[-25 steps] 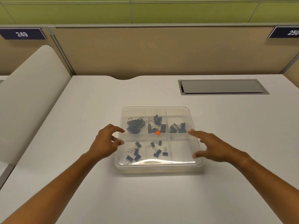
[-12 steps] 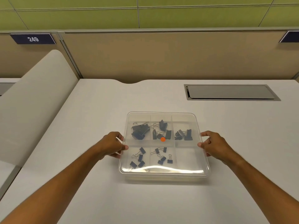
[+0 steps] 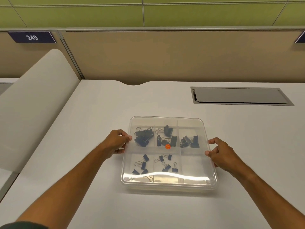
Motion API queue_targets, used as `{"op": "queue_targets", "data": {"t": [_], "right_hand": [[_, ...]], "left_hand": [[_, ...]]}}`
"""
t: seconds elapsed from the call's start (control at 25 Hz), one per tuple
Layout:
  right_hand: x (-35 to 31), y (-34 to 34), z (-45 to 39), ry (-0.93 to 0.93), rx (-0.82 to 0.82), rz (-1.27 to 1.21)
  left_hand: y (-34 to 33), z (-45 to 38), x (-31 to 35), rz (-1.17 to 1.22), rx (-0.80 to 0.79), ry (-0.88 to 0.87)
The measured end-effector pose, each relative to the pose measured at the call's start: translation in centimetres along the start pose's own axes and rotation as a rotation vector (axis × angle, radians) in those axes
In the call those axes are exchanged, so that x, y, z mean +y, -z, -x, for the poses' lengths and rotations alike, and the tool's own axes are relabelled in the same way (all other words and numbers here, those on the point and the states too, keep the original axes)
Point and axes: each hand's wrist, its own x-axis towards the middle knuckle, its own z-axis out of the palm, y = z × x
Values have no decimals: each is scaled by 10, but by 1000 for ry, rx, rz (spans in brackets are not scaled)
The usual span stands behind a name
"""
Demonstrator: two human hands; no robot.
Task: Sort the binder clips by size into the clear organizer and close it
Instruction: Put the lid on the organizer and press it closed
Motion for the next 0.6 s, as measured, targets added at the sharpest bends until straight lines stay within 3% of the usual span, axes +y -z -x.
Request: {"op": "queue_targets", "data": {"t": [0.28,0.6], "right_hand": [[0,1,2,-7,-4,15],[0,1,0,-9,-6,2]], "left_hand": [[-1,-31,35,211,83,-40],[-12,-52,38,328,111,86]]}}
